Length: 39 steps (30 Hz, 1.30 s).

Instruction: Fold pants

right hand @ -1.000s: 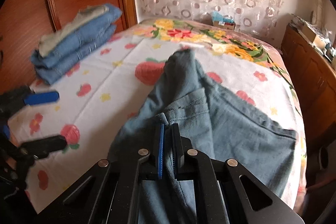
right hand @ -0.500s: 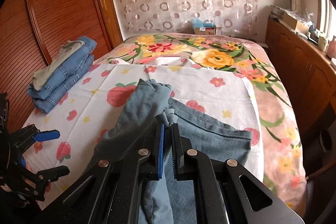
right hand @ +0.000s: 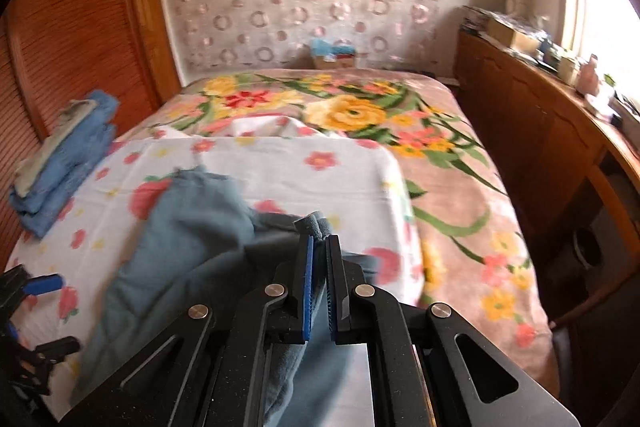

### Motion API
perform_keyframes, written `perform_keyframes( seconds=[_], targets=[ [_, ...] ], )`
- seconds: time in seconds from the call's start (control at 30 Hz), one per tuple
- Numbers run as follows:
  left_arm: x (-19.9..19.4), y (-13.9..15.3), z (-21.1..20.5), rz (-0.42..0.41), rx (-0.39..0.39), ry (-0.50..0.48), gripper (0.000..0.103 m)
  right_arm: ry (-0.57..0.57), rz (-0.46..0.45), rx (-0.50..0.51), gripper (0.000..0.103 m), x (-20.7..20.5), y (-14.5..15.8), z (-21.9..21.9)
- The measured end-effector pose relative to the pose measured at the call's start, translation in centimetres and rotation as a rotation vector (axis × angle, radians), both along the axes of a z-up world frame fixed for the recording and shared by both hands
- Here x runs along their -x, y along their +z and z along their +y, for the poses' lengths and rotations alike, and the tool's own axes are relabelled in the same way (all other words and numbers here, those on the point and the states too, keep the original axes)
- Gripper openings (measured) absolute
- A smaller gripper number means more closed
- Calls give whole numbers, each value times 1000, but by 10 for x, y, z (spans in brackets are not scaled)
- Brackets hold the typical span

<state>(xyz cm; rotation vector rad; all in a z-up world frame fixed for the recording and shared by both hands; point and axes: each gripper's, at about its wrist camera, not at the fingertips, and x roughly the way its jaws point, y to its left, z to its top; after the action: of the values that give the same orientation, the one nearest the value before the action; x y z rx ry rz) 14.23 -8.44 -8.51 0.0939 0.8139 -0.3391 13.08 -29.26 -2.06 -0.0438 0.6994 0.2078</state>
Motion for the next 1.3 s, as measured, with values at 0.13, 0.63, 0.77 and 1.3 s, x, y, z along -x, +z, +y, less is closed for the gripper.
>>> perform_keyframes(
  seconds=[0.13,0.63,0.77,1.3],
  targets=[
    [0,0,0,1,0,0,83,-31,50,21,5,-9,-15,-5],
    [5,0,-6,13,15,-22,83,3,19,29,28,50,-9,-5],
    [12,-1,-10,23,38,-43,83,23,10,6,35,85,-14,-13],
    [30,-1,-30,29,23,-106,78,51,-3,-30,36,165,-20,-14]
  ],
)
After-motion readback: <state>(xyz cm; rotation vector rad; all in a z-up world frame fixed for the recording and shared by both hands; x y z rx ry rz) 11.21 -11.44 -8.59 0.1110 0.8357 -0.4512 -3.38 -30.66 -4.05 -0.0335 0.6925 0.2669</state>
